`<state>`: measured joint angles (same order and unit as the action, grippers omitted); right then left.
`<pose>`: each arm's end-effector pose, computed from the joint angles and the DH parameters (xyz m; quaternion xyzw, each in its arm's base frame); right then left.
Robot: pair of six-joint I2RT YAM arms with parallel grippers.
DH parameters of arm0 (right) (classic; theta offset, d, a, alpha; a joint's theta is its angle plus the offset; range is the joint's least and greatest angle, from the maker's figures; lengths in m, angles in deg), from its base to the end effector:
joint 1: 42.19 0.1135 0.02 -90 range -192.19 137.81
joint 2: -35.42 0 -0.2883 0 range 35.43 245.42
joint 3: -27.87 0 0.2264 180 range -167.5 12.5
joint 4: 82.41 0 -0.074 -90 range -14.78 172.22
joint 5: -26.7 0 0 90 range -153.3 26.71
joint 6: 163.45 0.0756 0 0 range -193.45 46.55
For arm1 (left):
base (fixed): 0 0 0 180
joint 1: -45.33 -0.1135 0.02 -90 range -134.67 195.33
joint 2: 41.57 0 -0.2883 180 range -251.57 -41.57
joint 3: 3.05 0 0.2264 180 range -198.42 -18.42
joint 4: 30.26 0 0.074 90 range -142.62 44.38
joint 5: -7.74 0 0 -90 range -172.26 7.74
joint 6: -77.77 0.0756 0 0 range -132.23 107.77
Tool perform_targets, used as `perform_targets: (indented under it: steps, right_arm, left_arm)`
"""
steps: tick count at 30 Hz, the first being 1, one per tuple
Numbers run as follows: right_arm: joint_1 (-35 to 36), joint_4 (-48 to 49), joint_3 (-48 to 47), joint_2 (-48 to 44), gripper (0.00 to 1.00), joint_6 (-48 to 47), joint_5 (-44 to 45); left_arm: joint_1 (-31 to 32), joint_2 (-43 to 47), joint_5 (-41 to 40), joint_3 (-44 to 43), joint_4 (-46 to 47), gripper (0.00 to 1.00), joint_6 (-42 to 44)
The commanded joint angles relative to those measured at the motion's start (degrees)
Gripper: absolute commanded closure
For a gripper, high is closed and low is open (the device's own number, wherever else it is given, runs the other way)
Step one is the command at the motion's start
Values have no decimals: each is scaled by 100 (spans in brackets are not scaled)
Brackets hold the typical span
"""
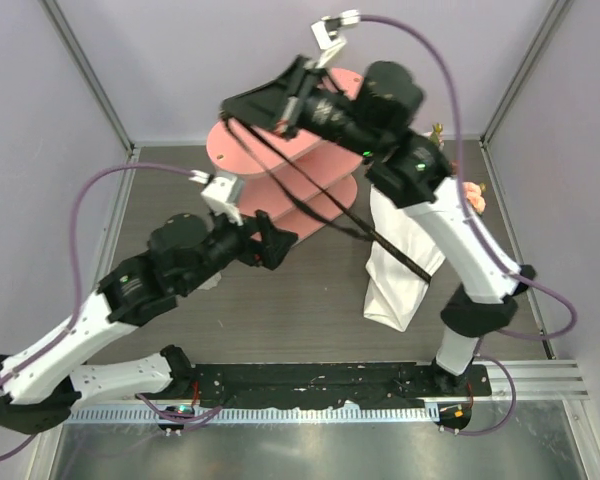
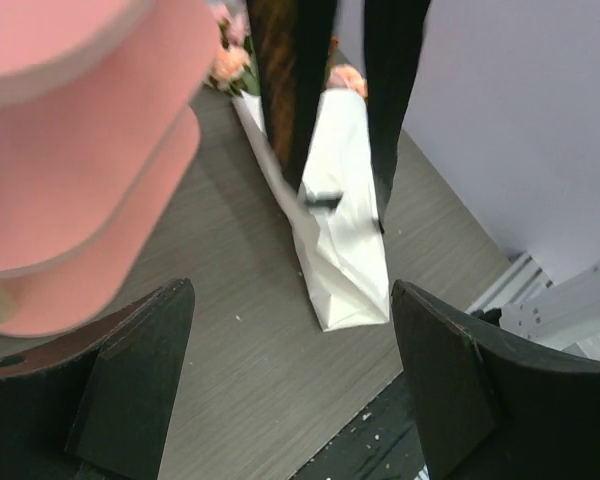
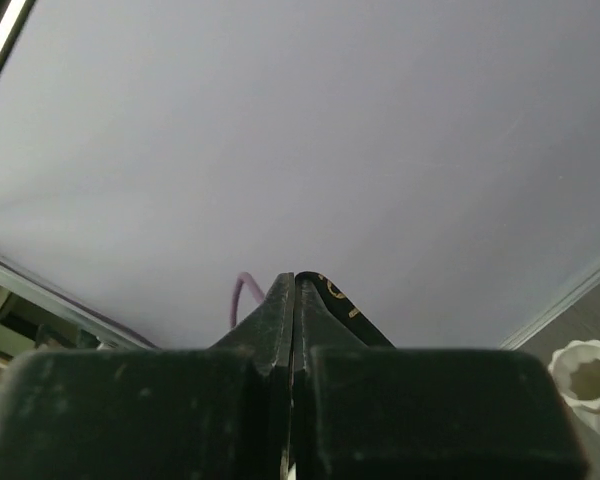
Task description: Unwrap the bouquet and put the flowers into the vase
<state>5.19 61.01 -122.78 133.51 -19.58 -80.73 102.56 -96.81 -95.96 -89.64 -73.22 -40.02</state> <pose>0.2127 0.2646 0.6189 -0.0871 0.6009 0.6680 0.4302 0.1197 -0.1529 0.4385 0.1226 0.7634 -0.3558 0.5250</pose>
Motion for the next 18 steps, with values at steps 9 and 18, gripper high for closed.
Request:
perform_targets:
  steps: [9,18]
  right_arm:
    - [1292,1040,-1053,1082,99,-543,987]
    - [1292,1014,544,292,99,-991,1232]
  left_arm:
    - [-28,2262,-749,460,-660,13,142]
    - [-28,2229,-1030,381,-783,11,283]
